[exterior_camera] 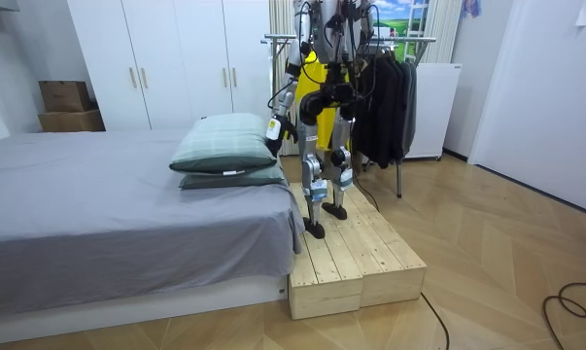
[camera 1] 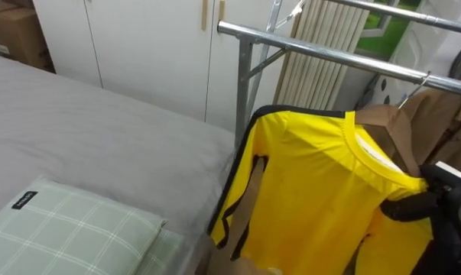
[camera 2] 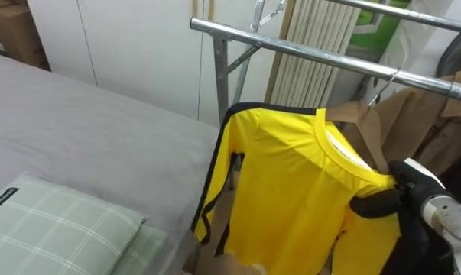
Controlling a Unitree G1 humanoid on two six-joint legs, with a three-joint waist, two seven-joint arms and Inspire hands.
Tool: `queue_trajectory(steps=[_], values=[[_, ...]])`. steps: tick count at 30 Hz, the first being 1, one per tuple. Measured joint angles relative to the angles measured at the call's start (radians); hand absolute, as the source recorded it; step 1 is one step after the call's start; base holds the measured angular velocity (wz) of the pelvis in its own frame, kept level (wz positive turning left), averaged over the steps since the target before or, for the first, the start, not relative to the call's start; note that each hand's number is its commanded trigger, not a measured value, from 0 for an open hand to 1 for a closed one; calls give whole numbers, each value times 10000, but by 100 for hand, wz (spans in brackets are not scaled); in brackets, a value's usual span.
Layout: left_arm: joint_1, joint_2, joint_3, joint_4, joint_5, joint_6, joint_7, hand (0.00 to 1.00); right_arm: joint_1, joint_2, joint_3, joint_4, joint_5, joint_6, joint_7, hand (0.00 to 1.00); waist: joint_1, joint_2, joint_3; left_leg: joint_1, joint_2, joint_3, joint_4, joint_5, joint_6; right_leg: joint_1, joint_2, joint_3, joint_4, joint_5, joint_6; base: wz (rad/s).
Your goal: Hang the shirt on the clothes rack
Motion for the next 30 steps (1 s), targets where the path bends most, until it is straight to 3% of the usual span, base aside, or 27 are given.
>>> queue_trajectory(steps=[1, 2, 3, 12, 30], values=[[0, 0, 2, -2, 0, 0, 0, 0, 0, 0, 0, 7, 0, 0, -17, 51, -1, -5, 1, -1, 0, 6, 0, 0, 0, 0, 1, 0, 0, 0, 0, 0], [0, 0, 3, -2, 0, 0, 0, 0, 0, 0, 0, 9, 0, 0, -22, 14, -1, -6, 2, -3, 0, 5, 0, 0, 0, -1, 1, 2, 0, 0, 0, 0], [1, 1, 1, -4, -1, 0, 0, 0, 0, 0, 0, 9, -5, 0, -34, 0, 1, -8, 3, -1, 1, 24, -5, 0, 0, -2, 2, 9, 1, 0, 0, 0], [1, 9, 5, -19, 3, -1, 25, 0, 0, 3, 0, 8, -3, -2, -390, 0, 10, -66, 36, 9, 12, 74, -22, 0, 0, -20, 20, 4, -7, 2, 1, 0], [-6, 10, -196, -94, -67, -2, 282, 0, 0, 77, 307, -99, 13, -15, -629, 0, 261, -190, 26, 40, 29, 309, -72, 0, -1, -97, 34, 14, 15, 128, -7, -4]])
